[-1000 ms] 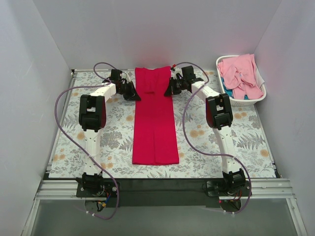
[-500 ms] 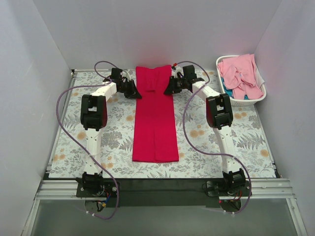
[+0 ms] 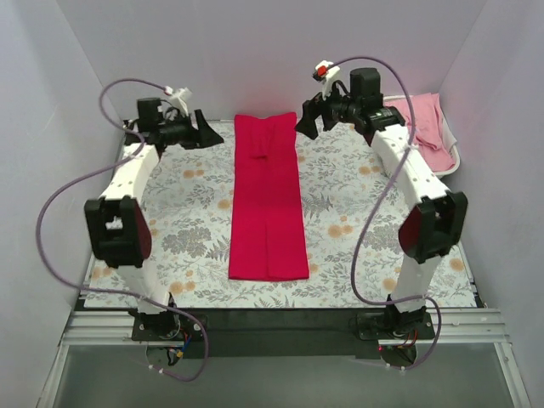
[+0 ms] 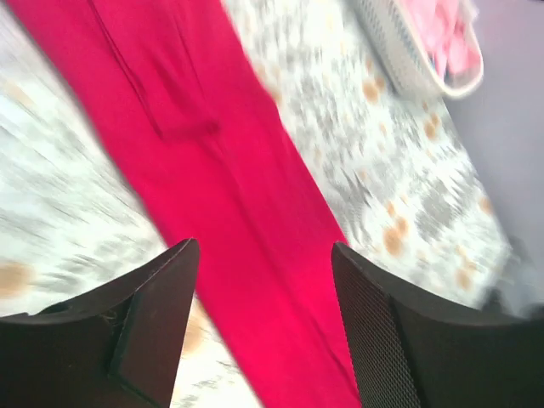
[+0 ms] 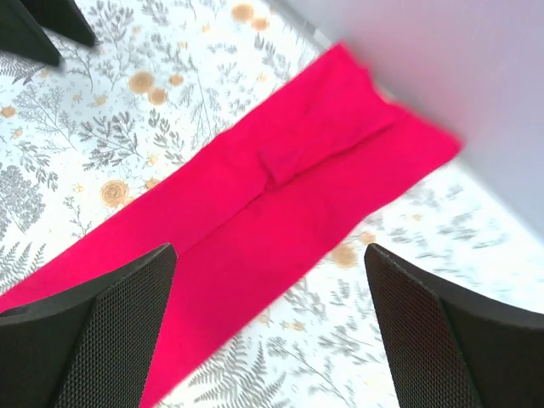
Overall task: Fold and stack the t-shirts
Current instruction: Fold the tshirt
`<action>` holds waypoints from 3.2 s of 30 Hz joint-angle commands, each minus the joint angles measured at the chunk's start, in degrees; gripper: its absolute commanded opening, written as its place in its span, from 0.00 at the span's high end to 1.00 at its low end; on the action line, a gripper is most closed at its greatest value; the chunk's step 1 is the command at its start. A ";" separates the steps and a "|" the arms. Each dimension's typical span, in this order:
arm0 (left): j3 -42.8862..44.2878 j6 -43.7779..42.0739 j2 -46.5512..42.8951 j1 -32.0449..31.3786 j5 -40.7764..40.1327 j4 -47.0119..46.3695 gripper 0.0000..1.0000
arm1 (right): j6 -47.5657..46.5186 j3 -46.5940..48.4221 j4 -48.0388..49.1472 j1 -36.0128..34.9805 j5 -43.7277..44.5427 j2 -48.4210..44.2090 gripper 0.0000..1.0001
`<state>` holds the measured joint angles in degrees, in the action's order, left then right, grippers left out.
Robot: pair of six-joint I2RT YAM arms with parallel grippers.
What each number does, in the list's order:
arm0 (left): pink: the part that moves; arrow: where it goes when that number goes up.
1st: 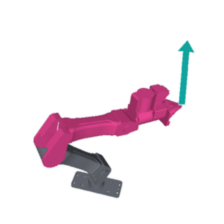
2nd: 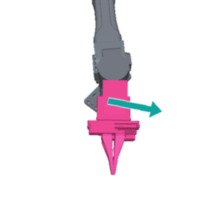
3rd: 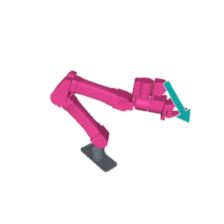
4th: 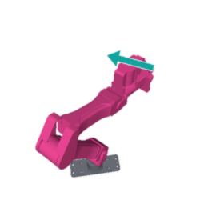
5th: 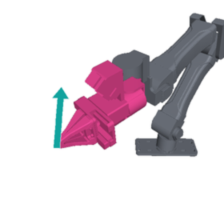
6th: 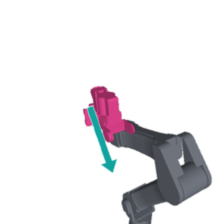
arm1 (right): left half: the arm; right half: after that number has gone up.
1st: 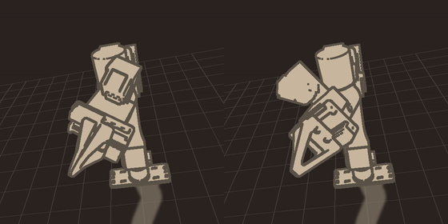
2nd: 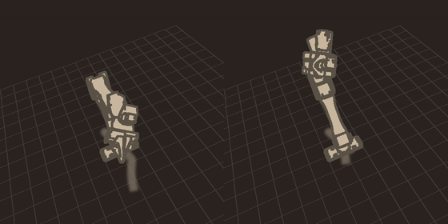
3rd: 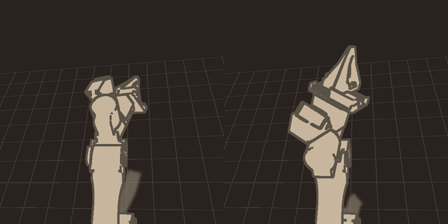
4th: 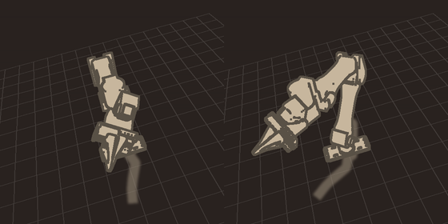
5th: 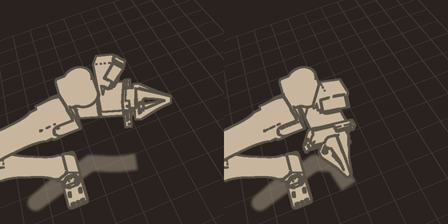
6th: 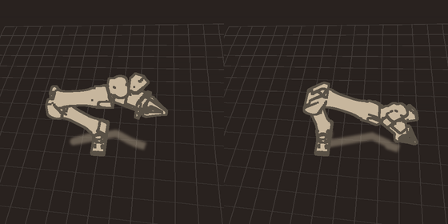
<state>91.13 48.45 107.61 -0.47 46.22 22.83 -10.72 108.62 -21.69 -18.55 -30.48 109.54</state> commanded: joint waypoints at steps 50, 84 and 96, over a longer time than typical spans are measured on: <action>-69.95 -75.34 -56.55 -23.87 -0.07 8.11 0.54 | -39.02 -79.17 13.17 -41.57 15.36 -40.45 0.52; -69.25 -78.15 -52.68 -25.55 0.01 8.37 0.52 | -36.12 -74.08 4.39 -38.41 10.97 -31.39 0.63; -68.90 -77.89 -52.68 -25.63 0.28 8.02 0.52 | -35.33 -71.35 -0.46 -38.41 9.47 -36.15 0.57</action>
<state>21.39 -28.34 55.18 -25.74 45.45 31.24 -46.61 35.73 -19.84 -56.99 -19.99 73.87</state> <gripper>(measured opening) 0.482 0.434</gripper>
